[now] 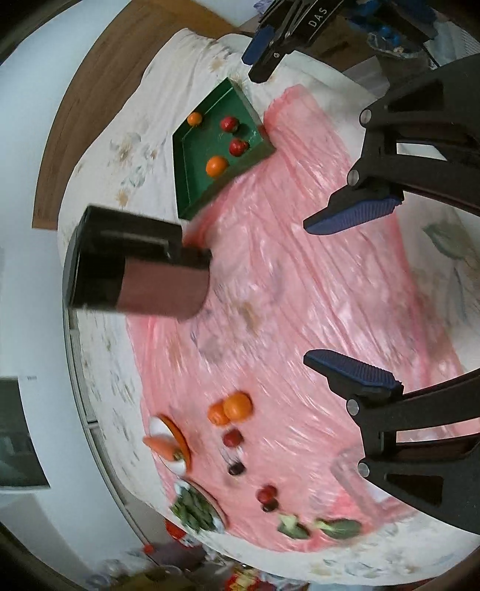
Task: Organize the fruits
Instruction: 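Withdraw both tools from the green tray back toward the fruit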
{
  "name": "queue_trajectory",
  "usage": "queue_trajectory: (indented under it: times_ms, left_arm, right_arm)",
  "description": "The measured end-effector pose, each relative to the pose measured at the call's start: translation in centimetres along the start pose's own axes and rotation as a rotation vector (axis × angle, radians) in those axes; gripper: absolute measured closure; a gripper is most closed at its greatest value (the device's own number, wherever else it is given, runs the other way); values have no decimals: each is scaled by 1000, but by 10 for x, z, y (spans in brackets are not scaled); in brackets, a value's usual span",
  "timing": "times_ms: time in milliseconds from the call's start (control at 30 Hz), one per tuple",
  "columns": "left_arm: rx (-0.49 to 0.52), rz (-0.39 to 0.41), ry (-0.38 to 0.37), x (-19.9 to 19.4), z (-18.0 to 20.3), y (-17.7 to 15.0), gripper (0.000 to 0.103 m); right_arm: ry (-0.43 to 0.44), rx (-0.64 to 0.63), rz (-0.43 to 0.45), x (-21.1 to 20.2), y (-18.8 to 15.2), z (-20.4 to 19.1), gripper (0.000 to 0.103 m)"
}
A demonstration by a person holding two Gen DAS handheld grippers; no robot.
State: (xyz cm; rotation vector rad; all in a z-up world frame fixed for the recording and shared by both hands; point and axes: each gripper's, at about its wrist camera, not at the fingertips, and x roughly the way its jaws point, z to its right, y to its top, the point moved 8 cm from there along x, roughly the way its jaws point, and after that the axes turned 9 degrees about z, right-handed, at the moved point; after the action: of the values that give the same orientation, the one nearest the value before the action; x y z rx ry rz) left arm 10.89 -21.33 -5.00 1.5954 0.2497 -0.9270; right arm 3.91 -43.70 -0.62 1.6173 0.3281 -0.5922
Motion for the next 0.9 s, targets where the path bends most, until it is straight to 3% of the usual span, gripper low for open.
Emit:
queue_trajectory:
  times_ms: [300,500,900]
  left_arm:
    - [-54,27,66,-35,-47,-29,44]
    - [-109,51,110,-60,-81,-47,44]
    - [-275,83,253,-109,-189,-102,44]
  right_arm:
    - [74,-80,0,-18,-9,-60,14]
    - [124,-110,1,-31,-15,-98,6]
    - [255,-127,-17,-32,-24,-177,6]
